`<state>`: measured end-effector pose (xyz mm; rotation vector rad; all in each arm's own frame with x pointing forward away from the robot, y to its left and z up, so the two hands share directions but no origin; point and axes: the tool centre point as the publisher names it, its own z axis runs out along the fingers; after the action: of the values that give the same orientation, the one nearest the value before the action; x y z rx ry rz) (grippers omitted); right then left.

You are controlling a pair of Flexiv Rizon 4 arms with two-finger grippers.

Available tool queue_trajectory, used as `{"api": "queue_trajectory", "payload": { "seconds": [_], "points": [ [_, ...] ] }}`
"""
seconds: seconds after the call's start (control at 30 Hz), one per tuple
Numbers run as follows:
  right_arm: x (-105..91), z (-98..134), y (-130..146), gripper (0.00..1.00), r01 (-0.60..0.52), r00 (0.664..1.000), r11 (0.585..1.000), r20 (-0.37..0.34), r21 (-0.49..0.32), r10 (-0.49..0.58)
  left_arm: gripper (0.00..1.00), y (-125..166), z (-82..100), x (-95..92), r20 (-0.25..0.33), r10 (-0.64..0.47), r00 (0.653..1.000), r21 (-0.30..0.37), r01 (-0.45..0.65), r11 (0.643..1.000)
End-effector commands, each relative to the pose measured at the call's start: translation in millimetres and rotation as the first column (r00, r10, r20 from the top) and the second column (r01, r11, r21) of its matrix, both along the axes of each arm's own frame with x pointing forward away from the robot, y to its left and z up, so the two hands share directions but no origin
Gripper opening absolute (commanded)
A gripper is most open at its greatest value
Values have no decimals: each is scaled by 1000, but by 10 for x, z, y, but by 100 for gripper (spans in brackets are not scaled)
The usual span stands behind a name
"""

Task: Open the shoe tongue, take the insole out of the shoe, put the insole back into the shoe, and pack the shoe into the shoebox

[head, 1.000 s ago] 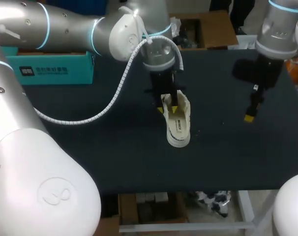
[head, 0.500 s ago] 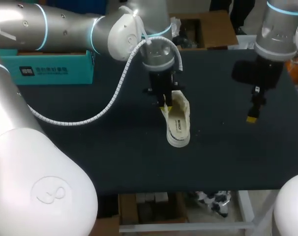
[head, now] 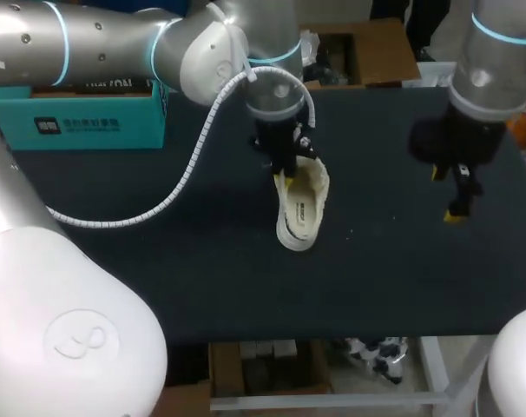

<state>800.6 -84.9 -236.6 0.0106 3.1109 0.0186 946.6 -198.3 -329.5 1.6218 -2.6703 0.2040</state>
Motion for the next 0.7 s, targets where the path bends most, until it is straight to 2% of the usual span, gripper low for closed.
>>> {"api": "queue_trajectory", "payload": {
  "seconds": [0.03,0.23,0.43,0.57,0.7],
  "points": [
    [-46,-43,-116,100,-28,998,999,64,25,27,0,58,187,34,35,-49,998,4,49,999],
    [-30,-3,-159,100,-101,992,995,72,-3,101,0,99,380,112,86,-135,987,4,136,991],
    [-20,18,-169,100,-107,992,994,65,-6,107,0,184,641,231,130,-221,967,2,223,975],
    [-20,18,-169,100,-107,992,994,65,-6,107,0,253,872,427,171,-304,937,-8,310,951],
    [-20,18,-169,100,-107,992,994,65,-6,107,0,365,1142,750,208,-382,900,12,388,921]
  ]
}}
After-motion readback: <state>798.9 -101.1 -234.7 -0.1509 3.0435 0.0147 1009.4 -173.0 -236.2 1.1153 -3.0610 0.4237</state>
